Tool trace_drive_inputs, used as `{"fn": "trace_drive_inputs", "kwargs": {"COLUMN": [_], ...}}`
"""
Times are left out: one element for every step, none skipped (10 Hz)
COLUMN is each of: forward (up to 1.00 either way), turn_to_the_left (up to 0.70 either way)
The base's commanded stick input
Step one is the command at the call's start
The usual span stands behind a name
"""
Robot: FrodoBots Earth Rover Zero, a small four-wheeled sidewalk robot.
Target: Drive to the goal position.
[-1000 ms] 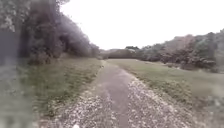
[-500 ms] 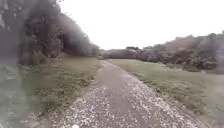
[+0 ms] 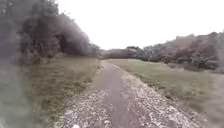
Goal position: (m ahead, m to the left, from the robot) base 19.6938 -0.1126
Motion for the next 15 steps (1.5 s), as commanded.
{"fn": "trace_drive_inputs", "kwargs": {"forward": [0.85, 0.85, 0.85, 0.85, 0.85, 0.85, 0.85, 0.85, 0.85, 0.85, 0.85, 0.85, 0.85, 0.85, 0.85], "turn_to_the_left": [0.01, 0.01, 0.01, 0.01, 0.01, 0.01, 0.01, 0.01, 0.01, -0.01, -0.03, -0.05, -0.07, -0.09, -0.07]}}
